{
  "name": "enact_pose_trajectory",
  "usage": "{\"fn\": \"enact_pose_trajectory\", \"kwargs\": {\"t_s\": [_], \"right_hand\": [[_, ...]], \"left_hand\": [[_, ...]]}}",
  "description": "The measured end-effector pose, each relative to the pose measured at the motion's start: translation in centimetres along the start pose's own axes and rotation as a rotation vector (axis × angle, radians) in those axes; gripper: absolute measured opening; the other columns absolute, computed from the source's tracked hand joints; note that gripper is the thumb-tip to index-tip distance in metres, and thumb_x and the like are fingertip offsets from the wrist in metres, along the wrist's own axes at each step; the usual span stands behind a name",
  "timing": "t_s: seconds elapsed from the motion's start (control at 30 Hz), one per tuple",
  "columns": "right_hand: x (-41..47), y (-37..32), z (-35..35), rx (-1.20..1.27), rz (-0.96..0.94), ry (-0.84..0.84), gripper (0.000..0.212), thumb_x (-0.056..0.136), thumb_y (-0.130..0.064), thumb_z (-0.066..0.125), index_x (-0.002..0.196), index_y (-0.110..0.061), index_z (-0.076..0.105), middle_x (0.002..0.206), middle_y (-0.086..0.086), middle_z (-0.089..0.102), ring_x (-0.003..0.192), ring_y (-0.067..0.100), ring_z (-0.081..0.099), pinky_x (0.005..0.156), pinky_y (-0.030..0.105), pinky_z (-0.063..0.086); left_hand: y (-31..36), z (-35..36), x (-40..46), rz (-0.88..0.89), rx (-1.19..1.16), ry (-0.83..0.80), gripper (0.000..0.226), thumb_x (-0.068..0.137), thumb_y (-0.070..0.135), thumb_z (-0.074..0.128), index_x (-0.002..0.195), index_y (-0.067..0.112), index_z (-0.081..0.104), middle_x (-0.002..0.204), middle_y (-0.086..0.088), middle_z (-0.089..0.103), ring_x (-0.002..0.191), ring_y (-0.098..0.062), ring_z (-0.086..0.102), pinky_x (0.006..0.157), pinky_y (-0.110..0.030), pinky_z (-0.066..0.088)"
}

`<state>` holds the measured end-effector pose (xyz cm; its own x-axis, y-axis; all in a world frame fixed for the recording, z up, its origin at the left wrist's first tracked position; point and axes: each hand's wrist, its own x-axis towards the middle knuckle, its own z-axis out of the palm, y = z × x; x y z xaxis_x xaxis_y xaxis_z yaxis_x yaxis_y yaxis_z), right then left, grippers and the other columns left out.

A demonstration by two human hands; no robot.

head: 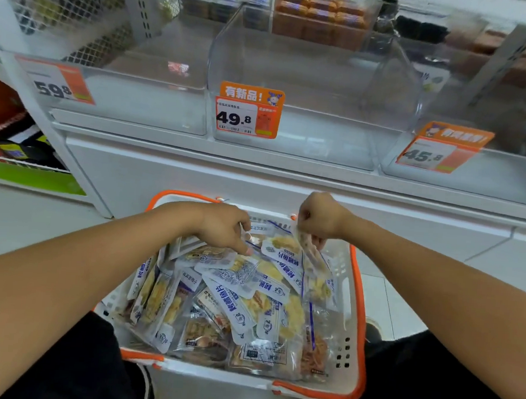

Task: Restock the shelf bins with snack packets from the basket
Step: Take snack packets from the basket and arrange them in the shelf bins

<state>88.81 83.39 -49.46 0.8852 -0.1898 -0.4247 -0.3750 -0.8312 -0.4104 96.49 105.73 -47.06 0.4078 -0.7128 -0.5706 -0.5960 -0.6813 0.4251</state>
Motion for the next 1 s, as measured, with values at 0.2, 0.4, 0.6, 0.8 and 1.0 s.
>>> {"fn": "enact_pose_trajectory", "kwargs": {"t_s": [0.2,0.4,0.6,0.8,1.0], "right_hand": [[-3.7,-5.9,-7.2,0.954,-0.007,0.133,0.031,0.089,0.011,0.053,0.116,-0.005,0.054,0.058,0.016,0.059,0.041,0.019,0.060,0.043,0.024,0.053],[-8.8,-4.3,-16.0,0.699,-0.081,0.200,0.031,0.089,-0.038,0.070,0.088,-0.008,0.071,0.055,0.003,0.047,0.040,0.012,0.037,0.039,0.020,0.035],[-10.6,1.1,-21.8,0.661,-0.151,0.353,0.028,0.072,-0.038,0.081,0.084,-0.014,0.078,0.072,0.007,0.059,0.061,0.015,0.044,0.054,0.027,0.035],[-9.3,7.2,-23.8,1.081,-0.109,0.335,0.033,0.079,-0.028,0.077,0.105,-0.009,0.071,0.102,0.008,0.073,0.071,0.012,0.062,0.065,0.027,0.047],[-6.1,10.7,-25.6,1.339,-0.055,0.523,0.006,0.096,-0.009,0.061,0.094,-0.006,0.066,0.085,0.010,0.070,0.059,0.013,0.060,0.048,0.020,0.049]], "left_hand": [[4.9,-1.3,-0.9,0.226,-0.813,0.138,0.069,0.076,0.016,0.083,0.136,0.024,0.049,0.130,0.002,0.055,0.105,-0.019,0.066,0.082,-0.043,0.060],[8.2,-7.3,-1.8,0.293,-1.155,0.467,0.017,0.093,0.009,0.062,0.108,0.003,0.068,0.081,-0.008,0.065,0.056,-0.008,0.059,0.049,-0.021,0.054],[15.2,-13.3,1.2,0.375,-1.159,0.627,0.014,0.093,0.013,0.065,0.105,0.007,0.069,0.078,-0.002,0.069,0.060,-0.008,0.061,0.051,-0.016,0.048],[22.6,-16.1,8.6,0.258,-1.516,0.615,0.011,0.096,0.004,0.059,0.086,0.008,0.061,0.080,-0.006,0.063,0.064,-0.014,0.059,0.045,-0.023,0.053],[28.0,-16.1,12.9,0.263,-1.631,0.569,0.017,0.096,0.004,0.059,0.109,-0.005,0.053,0.096,-0.013,0.061,0.064,-0.019,0.065,0.059,-0.025,0.056]]}}
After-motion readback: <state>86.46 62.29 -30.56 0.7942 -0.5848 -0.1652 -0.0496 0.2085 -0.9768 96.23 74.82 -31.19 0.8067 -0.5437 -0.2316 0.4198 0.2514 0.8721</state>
